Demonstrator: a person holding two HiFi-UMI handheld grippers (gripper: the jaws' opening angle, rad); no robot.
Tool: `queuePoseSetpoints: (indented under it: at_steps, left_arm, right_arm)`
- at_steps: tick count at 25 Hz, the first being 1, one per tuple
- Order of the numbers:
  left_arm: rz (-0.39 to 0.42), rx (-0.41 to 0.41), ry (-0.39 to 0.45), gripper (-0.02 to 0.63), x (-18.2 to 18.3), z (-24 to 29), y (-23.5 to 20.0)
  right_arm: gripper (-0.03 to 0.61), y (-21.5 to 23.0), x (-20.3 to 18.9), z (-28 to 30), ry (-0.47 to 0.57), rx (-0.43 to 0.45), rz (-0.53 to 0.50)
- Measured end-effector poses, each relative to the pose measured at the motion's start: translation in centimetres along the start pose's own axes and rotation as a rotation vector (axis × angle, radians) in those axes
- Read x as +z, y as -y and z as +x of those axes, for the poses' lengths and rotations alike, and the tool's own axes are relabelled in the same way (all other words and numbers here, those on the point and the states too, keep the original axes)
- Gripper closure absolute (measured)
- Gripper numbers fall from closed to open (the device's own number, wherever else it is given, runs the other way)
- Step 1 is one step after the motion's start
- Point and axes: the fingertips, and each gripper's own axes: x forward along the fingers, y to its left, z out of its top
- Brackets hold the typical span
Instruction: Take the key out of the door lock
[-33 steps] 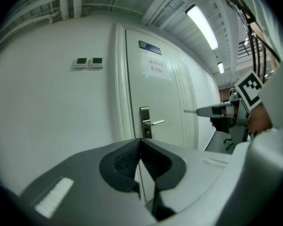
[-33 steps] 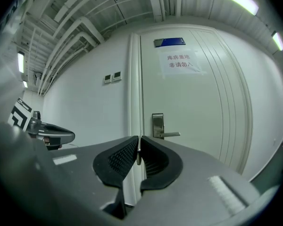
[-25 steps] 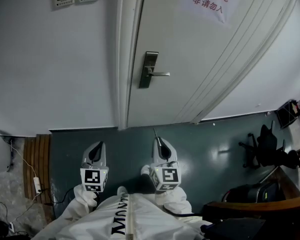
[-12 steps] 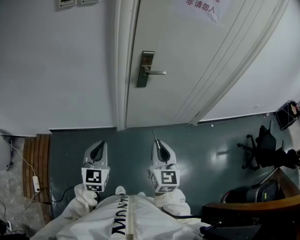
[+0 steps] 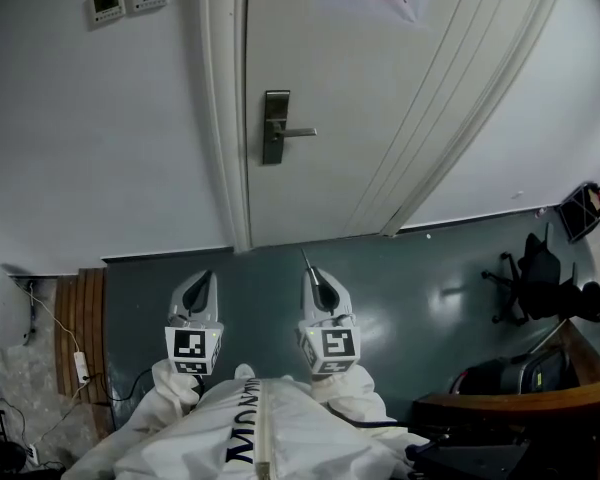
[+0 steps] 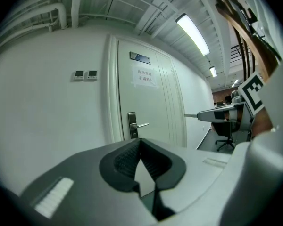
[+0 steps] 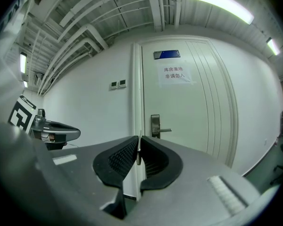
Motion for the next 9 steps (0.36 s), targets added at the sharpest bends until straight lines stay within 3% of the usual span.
queuePoseSetpoints:
  at_steps: [9]
  left_arm:
    - [0.019, -0.009, 0.004, 0.614, 0.7, 1.1, 1.6]
  right_arm:
    - [0.555, 1.3, 0.2, -0.2, 0.001, 0.010, 0.004]
